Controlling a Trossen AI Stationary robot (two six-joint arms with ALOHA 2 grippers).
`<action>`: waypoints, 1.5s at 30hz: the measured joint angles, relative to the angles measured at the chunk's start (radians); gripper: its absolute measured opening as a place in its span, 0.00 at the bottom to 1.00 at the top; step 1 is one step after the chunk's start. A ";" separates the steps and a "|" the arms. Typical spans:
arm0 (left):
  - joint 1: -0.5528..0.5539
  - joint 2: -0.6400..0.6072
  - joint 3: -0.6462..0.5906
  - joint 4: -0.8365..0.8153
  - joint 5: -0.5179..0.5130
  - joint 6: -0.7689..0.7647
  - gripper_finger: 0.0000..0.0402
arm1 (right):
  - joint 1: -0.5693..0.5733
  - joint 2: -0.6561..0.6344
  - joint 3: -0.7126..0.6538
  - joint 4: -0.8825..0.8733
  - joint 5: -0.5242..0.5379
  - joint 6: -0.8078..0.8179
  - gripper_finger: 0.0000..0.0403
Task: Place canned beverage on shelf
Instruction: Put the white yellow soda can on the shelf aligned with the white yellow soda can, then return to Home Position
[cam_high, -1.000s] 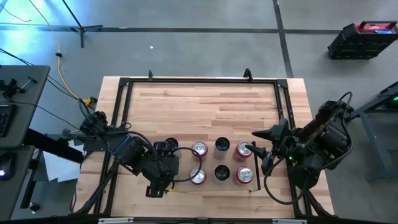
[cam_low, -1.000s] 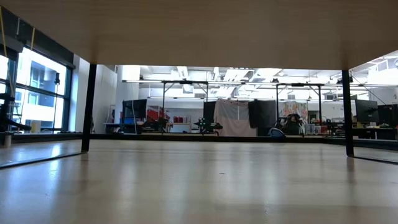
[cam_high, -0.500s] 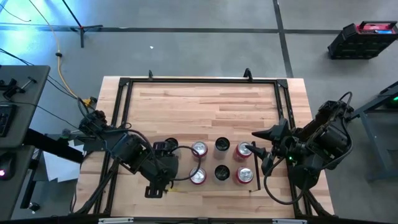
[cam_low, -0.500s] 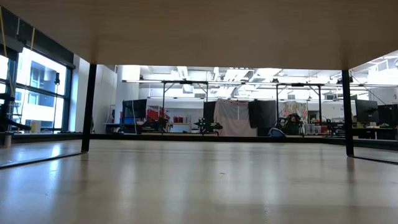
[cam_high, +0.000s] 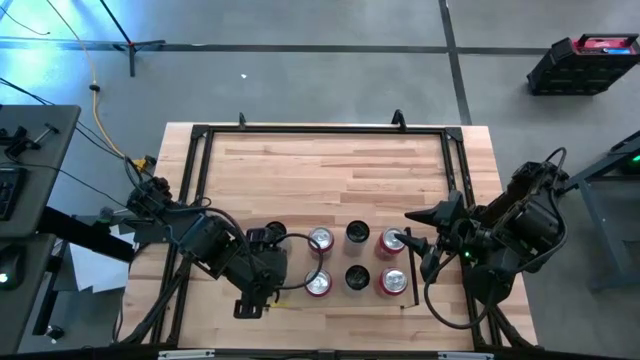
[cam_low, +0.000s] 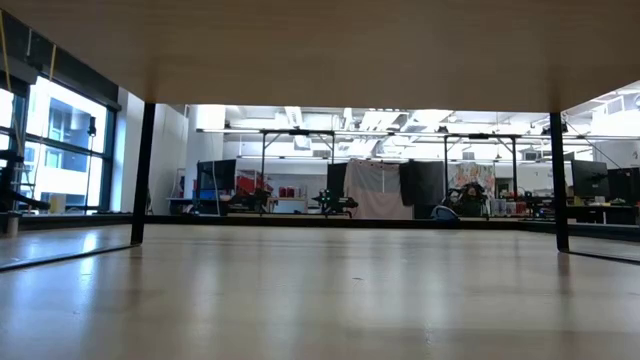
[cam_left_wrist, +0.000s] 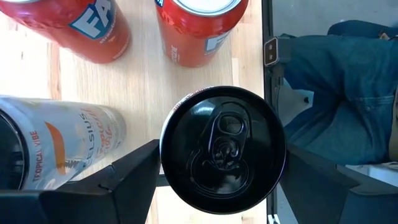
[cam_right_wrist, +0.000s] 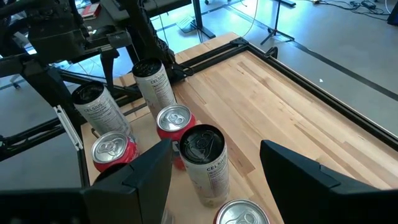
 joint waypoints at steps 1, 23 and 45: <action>0.000 0.000 0.000 0.000 0.000 0.000 0.73 | 0.000 0.000 0.000 0.000 0.000 0.000 0.57; 0.006 -0.031 0.001 0.026 -0.051 0.001 0.73 | 0.000 0.000 0.000 0.000 -0.024 0.003 0.57; 0.006 -0.032 0.001 0.059 -0.020 0.020 0.73 | 0.000 0.000 0.000 0.001 -0.032 0.000 0.57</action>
